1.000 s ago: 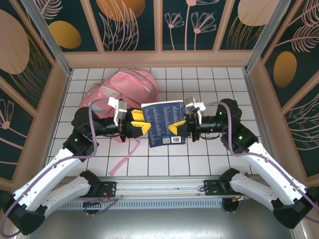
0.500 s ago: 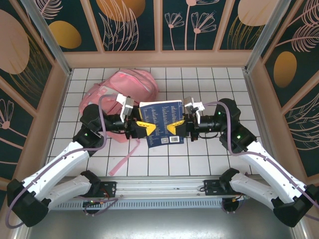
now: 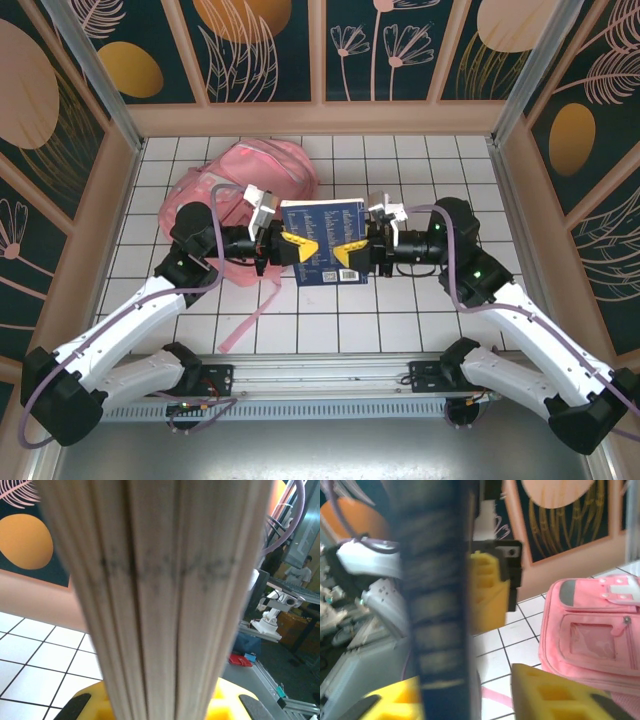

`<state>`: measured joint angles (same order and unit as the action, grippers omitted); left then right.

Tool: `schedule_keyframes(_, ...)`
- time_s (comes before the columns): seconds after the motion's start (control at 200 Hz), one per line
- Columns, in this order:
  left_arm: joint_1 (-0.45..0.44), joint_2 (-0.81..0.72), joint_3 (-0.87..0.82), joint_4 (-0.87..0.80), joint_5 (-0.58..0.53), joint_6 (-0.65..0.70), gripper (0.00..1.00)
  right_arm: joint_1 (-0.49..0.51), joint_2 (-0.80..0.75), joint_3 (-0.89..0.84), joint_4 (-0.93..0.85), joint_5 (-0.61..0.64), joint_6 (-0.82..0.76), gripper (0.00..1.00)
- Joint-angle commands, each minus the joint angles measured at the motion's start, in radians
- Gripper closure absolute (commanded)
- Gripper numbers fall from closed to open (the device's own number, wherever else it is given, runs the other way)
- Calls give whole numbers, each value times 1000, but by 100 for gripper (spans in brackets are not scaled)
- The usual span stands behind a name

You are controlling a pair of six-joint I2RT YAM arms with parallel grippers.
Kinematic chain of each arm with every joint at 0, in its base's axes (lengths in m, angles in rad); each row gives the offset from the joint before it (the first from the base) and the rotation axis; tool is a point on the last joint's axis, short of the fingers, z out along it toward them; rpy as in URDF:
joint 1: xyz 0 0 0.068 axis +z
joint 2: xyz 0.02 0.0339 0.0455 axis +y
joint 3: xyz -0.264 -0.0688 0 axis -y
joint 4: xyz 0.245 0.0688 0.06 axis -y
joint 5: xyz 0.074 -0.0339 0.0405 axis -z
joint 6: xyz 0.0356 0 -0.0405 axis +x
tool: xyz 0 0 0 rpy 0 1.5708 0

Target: Pack books, pencil case, and school supplies into a backpack

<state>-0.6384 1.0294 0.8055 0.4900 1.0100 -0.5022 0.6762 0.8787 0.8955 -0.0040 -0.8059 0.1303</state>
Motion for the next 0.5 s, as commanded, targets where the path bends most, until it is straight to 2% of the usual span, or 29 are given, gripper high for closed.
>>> schedule_keyframes(0.0,-7,-11,11,112,-78,-38,100,2,-55,-78,172,135,84,52)
schedule_keyframes(0.065,-7,-21,-32,222,-220,-140,100,2,-101,-191,381,214,204,46)
schedule_keyframes(0.13,-7,-25,-93,412,-356,-287,100,3,-145,-311,607,318,326,38)
schedule_keyframes(0.175,-7,-17,-126,527,-429,-378,100,3,-164,-390,775,394,412,32)
schedule_keyframes(0.225,-6,-2,-149,616,-492,-457,100,3,-164,-434,887,451,481,27)
schedule_keyframes(0.355,-7,46,-185,770,-587,-605,100,3,-89,-463,1072,558,661,18)
schedule_keyframes(0.495,-7,72,-187,805,-643,-669,100,4,35,-409,1158,518,775,16)
